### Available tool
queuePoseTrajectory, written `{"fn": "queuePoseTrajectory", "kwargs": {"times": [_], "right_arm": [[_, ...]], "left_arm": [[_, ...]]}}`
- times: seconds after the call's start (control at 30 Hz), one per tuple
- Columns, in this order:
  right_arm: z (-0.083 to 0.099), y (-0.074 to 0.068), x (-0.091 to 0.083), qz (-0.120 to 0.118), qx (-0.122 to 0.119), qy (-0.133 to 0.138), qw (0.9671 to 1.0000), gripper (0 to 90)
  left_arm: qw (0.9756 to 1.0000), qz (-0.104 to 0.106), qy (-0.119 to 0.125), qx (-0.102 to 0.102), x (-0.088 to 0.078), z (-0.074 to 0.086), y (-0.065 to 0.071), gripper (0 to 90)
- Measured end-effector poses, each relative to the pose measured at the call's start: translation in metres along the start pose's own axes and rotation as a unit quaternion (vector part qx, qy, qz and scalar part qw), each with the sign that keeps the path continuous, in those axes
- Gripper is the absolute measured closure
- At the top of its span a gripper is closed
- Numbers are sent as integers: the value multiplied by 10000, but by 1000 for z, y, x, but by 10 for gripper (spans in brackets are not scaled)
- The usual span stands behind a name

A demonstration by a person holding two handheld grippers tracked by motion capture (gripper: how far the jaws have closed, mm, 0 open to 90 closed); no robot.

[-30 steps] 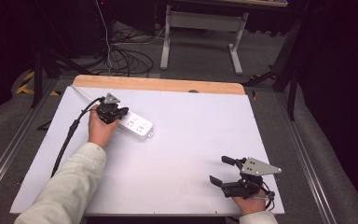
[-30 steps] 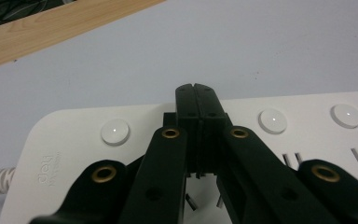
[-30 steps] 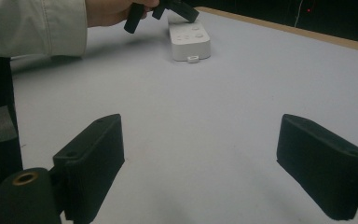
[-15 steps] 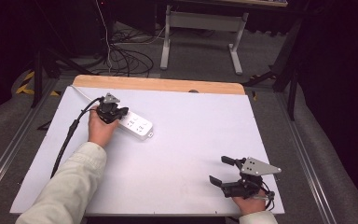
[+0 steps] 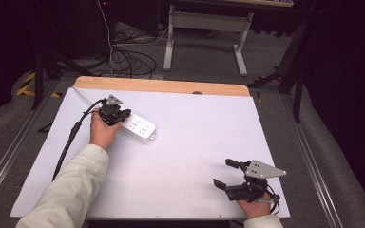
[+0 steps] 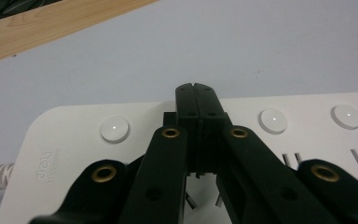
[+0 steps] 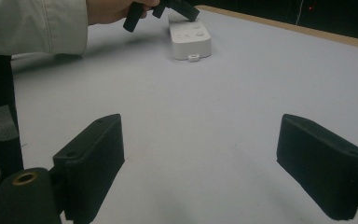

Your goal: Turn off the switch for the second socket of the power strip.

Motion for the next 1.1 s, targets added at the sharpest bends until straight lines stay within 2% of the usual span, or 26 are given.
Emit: {"fn": "queuePoseTrajectory", "kwargs": {"times": [0.13,0.27,0.3,0.4,0.47,0.7,0.87,1.0,1.1], "right_arm": [[0,0,0,3,-7,0,10000,152],[0,0,-1,7,-1,18,10000,152],[0,0,-1,9,2,21,10000,152],[0,0,-1,12,5,22,10000,152],[0,1,0,8,3,11,10000,152],[-1,1,1,8,-15,16,10000,152],[-3,1,3,-14,-31,23,10000,152],[-4,2,7,-47,-50,29,10000,152],[-5,3,9,-69,-48,18,10000,152]], "left_arm": [[10000,-53,-24,73,0,-1,1,900],[10000,-21,-16,12,0,-1,-1,900],[9997,-20,91,240,-1,-2,0,900],[9997,3,49,222,-2,-3,1,900],[9999,60,89,128,-4,-3,2,899],[9994,121,321,71,-20,-12,4,897],[9994,70,343,35,-33,-15,3,894],[9994,26,336,86,-44,-18,6,849],[9990,52,427,98,-53,-22,9,838]]}}
Point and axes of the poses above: each handheld gripper's, and its own axes: x roughly forward along the jaws, z roughly out of its underside, y roughly to its right, the point moved 2 cm from there along x, roughly forward along the jaws, and after that the axes turned 3 degrees about -x, right-handed, at the moved point
